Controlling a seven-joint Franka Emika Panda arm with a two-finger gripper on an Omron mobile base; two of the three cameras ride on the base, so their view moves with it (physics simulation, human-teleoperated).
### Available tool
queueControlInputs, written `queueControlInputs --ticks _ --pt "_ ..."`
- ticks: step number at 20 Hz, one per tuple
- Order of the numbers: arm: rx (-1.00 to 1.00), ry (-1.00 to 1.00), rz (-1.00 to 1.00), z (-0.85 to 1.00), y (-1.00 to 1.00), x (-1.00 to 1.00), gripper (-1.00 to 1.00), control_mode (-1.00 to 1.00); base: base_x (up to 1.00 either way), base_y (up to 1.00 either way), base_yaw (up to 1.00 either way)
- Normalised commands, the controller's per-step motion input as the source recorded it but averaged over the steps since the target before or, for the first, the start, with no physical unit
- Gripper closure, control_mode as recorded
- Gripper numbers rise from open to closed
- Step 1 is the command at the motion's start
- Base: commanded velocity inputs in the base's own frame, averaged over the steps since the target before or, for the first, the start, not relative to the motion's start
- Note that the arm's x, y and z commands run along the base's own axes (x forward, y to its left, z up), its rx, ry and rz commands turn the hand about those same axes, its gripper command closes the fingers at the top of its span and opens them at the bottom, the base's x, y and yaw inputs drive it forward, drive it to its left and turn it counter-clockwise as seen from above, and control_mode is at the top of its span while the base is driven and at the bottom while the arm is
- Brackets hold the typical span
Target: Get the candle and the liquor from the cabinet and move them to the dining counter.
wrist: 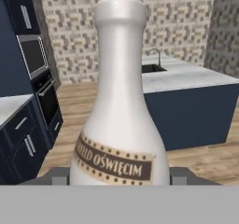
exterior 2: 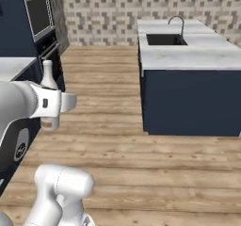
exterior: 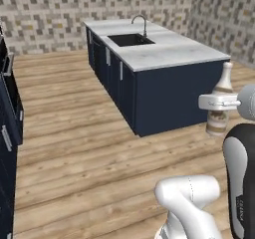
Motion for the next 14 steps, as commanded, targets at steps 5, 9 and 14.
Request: queueControlInputs --ticks 5,9,14 --pt "0.0 0.0 0.0 0.0 0.0 0.0 1.0 1.0 0.82 -0.35 0.0" --pt "0.0 0.0 0.0 0.0 0.0 0.0 1.0 1.0 0.77 -0.44 0.02" --pt "0.0 0.0 0.0 0.0 0.0 0.0 1.0 1.0 0.64 -0.53 0.07"
